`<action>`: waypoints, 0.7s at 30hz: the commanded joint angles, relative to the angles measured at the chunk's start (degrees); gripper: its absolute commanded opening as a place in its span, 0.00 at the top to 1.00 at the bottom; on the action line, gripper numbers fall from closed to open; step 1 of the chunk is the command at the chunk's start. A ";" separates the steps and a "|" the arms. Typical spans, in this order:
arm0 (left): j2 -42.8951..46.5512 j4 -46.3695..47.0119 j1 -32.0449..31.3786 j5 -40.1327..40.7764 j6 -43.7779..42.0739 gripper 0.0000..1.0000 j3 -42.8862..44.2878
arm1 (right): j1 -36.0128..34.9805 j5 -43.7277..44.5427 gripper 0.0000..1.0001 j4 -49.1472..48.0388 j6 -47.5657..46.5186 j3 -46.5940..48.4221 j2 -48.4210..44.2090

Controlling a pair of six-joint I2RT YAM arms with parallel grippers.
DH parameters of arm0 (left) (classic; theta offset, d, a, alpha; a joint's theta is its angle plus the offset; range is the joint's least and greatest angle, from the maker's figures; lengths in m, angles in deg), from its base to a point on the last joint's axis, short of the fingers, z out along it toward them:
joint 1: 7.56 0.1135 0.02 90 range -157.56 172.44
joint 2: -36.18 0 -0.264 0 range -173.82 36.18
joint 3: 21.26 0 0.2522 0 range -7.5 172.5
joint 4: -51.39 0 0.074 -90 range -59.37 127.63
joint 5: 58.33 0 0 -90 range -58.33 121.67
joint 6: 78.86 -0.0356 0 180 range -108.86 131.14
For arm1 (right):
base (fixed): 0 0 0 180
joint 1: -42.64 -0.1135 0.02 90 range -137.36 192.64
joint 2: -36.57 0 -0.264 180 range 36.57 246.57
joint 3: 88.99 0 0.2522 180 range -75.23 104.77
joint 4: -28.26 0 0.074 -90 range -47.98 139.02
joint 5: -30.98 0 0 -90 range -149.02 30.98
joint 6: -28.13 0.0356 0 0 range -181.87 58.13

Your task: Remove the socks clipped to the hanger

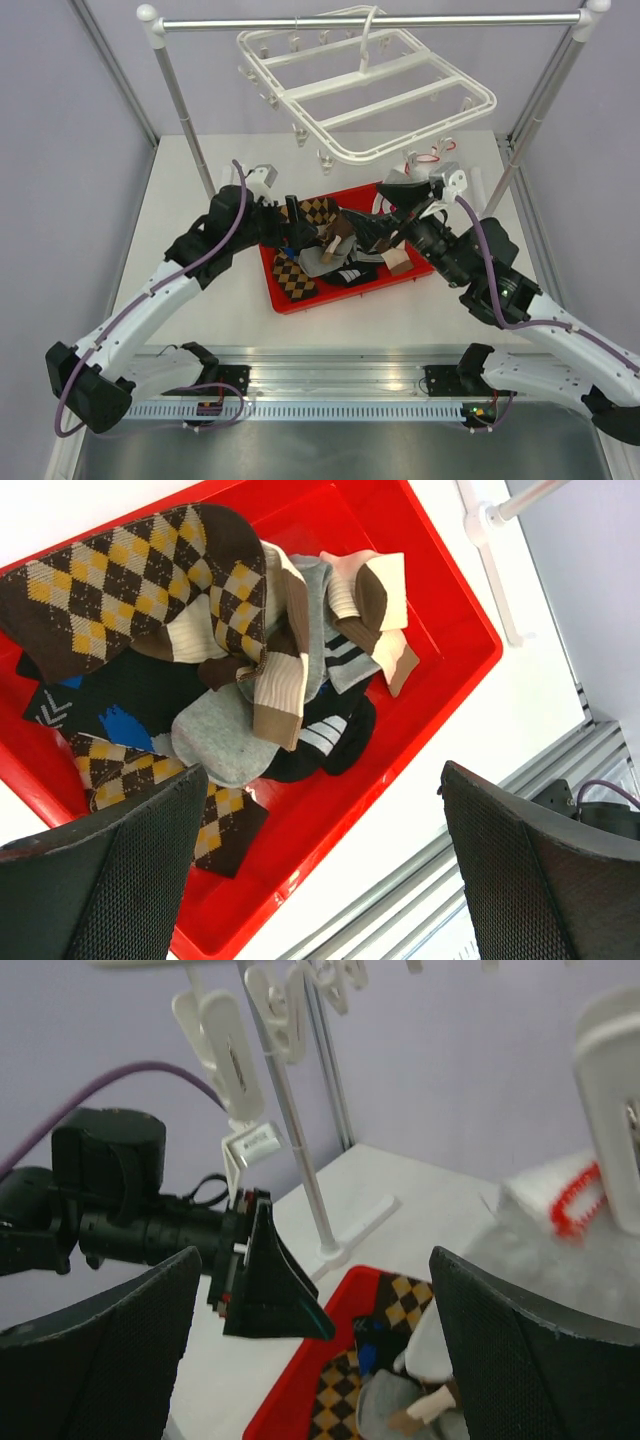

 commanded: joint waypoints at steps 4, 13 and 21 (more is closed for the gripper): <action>4.09 1.73 0.03 -3.14 -2.59 0.00 -1.19 | -0.29 -0.36 0.02 19.46 8.87 -4.17 -7.59; 9.36 -0.55 0.03 -4.11 -3.73 0.00 -3.21 | -0.29 8.86 0.02 29.40 15.99 -14.55 -21.31; 13.06 -2.93 0.03 -2.88 -5.31 0.00 -4.00 | -0.12 13.35 0.02 30.90 16.44 -15.43 -20.96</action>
